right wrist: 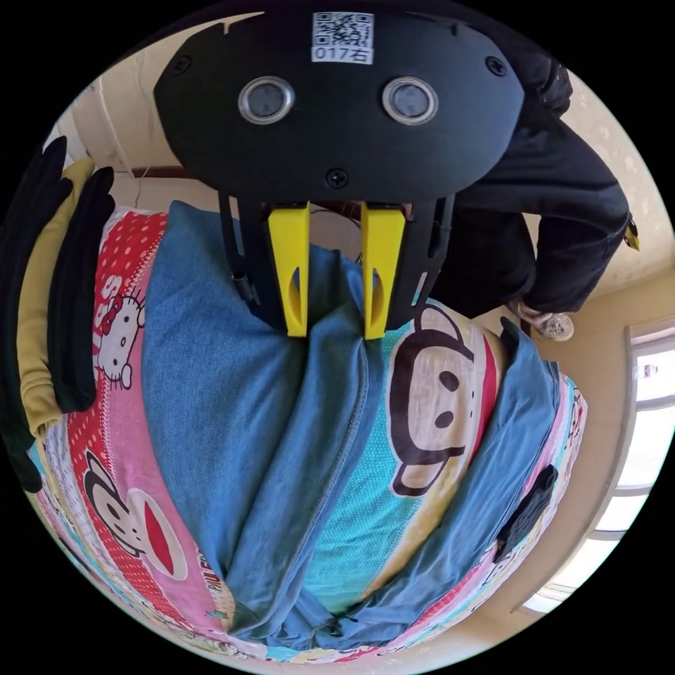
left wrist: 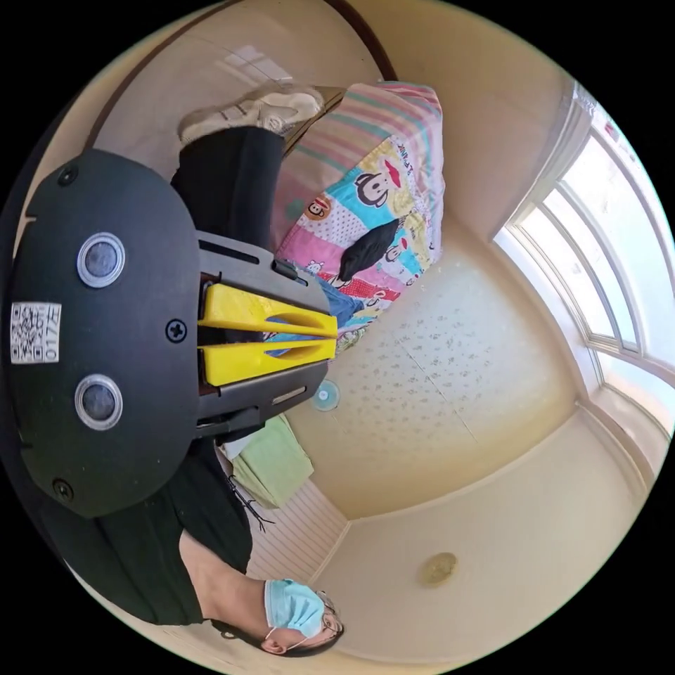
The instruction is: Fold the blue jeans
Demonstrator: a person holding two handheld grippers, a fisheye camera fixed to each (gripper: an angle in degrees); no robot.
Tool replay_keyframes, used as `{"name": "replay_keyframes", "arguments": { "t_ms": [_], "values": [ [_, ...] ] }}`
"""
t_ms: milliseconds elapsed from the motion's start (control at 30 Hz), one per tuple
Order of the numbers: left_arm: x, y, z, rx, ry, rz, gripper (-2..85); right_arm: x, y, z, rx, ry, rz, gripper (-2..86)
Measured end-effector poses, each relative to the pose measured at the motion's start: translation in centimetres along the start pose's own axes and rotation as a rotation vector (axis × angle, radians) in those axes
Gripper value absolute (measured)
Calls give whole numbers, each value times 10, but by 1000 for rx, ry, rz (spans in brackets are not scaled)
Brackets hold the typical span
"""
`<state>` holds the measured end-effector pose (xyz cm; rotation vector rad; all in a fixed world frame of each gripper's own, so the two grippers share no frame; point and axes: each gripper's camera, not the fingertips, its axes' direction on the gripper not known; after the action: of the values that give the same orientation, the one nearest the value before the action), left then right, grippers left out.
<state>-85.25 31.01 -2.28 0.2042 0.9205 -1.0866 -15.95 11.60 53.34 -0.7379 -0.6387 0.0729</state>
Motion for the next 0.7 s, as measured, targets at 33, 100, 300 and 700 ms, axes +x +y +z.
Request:
{"name": "replay_keyframes", "arguments": {
  "t_ms": [33,100,300,700],
  "values": [
    [9,3,7,-24,3,2,-10,0,0,1,0,0,-4,116],
    [17,7,22,-63,8,-3,-10,1,2,3,3,12,-31,114],
    [42,39,114,-209,172,-13,-10,10,14,4,22,-7,-58,113],
    [101,7,327,-429,480,37,-10,75,21,7,-32,-258,85,72]
  ]
}}
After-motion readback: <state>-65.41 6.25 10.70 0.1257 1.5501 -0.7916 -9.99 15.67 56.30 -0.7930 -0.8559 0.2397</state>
